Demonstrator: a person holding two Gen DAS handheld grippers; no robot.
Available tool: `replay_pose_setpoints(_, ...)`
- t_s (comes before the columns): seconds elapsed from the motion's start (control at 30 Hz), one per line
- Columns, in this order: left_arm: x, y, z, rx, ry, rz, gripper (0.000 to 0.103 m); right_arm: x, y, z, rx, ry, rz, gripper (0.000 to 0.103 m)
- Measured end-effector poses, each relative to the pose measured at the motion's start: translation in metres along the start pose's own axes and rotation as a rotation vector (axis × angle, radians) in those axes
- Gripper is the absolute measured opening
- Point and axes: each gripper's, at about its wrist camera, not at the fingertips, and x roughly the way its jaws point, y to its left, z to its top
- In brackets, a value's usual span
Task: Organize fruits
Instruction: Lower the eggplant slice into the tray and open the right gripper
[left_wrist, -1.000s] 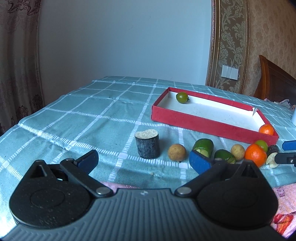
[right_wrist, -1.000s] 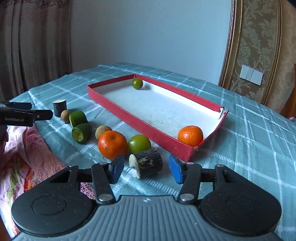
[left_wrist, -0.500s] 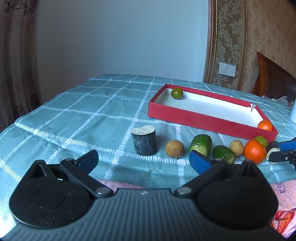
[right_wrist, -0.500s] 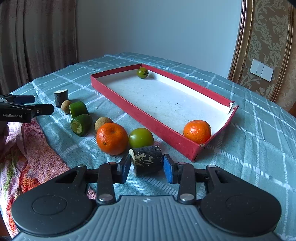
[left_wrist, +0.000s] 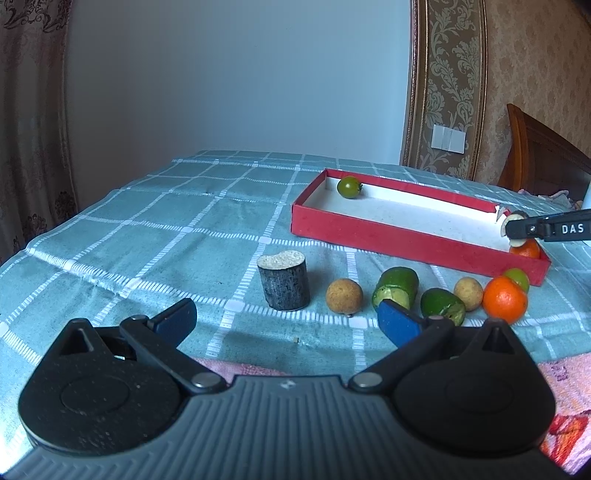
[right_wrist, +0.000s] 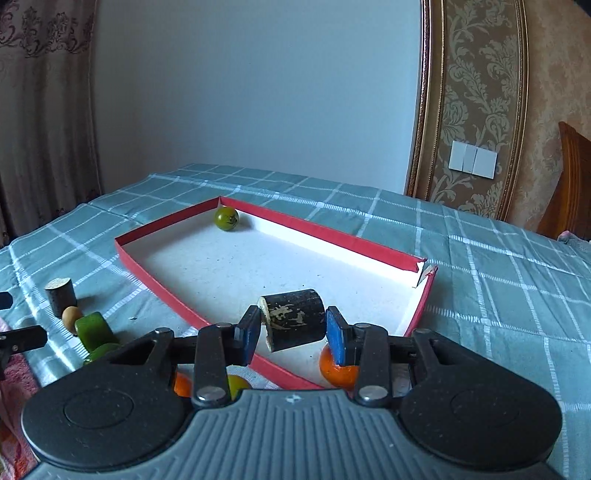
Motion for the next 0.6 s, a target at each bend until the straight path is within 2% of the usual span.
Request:
replay_pose_setpoints(0.07, 0.0, 0.001, 0.0, -0.003, 0.002, -0.003, 0.103, 0.006, 0.0, -0.002, 0.001, 0.015, -0.022, 0.041)
replay_pose_setpoints(0.1, 0.0, 0.001, 0.0, -0.004, 0.004, -0.004, 0.103, 0.006, -0.001, -0.003, 0.002, 0.021, -0.03, 0.051)
replay_pose_setpoints(0.17, 0.001, 0.001, 0.0, -0.002, 0.003, -0.004, 0.103, -0.001, -0.001, -0.006, 0.013, 0.003, -0.066, 0.061)
replay_pose_setpoints(0.33, 0.0, -0.001, 0.0, 0.005, 0.004, 0.007, 0.103, -0.043, -0.009, -0.015, 0.103, -0.077, -0.067, 0.062)
replay_pose_setpoints(0.43, -0.003, -0.004, 0.002, 0.021, -0.008, 0.026, 0.103, -0.07, -0.014, -0.03, 0.2, -0.099, -0.027, 0.069)
replay_pose_setpoints(0.6, -0.012, -0.008, 0.019, 0.062, -0.08, 0.039, 0.103, -0.085, -0.01, -0.066, 0.273, -0.102, 0.019, 0.069)
